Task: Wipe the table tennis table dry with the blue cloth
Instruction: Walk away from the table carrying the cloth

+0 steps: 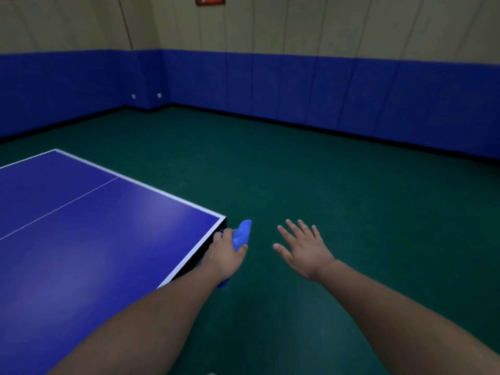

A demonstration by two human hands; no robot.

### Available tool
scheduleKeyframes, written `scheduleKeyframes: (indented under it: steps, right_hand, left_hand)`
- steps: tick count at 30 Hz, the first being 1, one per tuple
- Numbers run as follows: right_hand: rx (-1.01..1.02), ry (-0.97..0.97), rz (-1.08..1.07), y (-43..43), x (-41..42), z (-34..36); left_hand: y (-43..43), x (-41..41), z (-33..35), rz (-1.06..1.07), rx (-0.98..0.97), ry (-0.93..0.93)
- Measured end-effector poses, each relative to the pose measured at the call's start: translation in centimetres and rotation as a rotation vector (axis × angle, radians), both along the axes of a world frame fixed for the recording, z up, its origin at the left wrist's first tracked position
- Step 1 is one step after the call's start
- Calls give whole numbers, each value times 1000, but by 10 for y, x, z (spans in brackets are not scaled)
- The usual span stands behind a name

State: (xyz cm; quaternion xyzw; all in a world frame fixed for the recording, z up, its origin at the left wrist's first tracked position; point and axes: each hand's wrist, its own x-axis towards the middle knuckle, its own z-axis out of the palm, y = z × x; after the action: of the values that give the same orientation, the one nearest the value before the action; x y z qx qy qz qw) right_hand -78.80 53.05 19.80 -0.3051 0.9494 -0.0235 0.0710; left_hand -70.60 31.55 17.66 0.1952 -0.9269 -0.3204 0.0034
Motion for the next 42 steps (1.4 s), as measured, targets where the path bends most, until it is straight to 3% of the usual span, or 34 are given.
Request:
scheduleKeyframes:
  steps: [12, 21, 35, 42]
  right_hand:
    - [62, 37, -119, -78, -229, 19]
    - [57, -28, -51, -162, -374, 2]
    - [107, -53, 407, -344, -656, -38]
    - [195, -97, 672, -475, -733, -66]
  left_hand:
    - [-88, -285, 21, -110, -18, 94]
    - [-163, -417, 0, -62, -24, 13]
    - [-301, -604, -43, 363, 17, -66]
    - [-382, -632, -64, 641, 87, -106]
